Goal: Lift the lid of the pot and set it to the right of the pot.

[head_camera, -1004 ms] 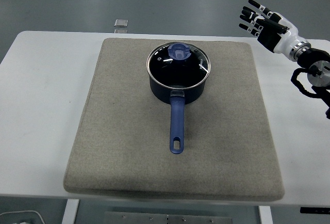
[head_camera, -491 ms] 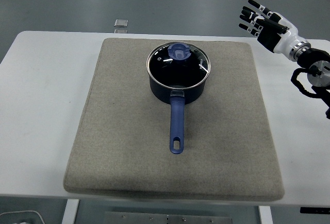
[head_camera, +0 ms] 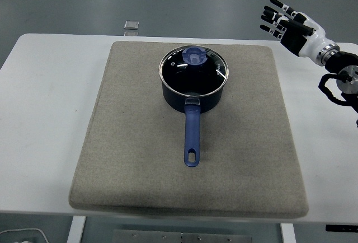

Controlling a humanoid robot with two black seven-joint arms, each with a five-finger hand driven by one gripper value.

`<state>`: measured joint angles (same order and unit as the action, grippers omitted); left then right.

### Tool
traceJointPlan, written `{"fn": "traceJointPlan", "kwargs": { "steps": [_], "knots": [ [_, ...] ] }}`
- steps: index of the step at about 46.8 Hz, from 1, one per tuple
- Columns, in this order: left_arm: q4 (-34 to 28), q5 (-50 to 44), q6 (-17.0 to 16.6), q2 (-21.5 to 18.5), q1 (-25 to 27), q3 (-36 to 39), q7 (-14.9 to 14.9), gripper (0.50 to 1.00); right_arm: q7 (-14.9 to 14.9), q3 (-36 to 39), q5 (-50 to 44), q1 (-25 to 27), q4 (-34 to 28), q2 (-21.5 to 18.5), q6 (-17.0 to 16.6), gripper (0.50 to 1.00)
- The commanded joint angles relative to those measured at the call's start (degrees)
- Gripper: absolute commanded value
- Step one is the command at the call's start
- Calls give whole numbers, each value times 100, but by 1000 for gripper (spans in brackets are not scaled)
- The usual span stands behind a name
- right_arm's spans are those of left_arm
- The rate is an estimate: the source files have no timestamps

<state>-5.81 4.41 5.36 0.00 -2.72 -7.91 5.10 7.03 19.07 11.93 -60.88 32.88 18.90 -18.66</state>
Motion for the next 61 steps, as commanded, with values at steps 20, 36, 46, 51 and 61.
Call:
{"fn": "traceJointPlan", "kwargs": {
  "steps": [20, 36, 46, 51, 61],
  "knots": [
    [-8, -2, 0, 0, 0, 0, 0, 1000, 18, 0, -516, -11, -1, 18, -428, 926],
    [1, 7, 0, 0, 0, 0, 0, 1000, 70, -18, -1078, -196, 166, 281, -630, 926],
    [1, -2, 0, 0, 0, 0, 0, 1000, 79, -44, -2000, -547, 807, 553, -604, 924],
    [-8, -2, 0, 0, 0, 0, 0, 1000, 79, -53, -2571, -731, 1071, 580, -595, 924],
    [1, -2, 0, 0, 0, 0, 0, 1000, 105, -70, -3775, -943, 1265, 589, -639, 921]
  ]
}}
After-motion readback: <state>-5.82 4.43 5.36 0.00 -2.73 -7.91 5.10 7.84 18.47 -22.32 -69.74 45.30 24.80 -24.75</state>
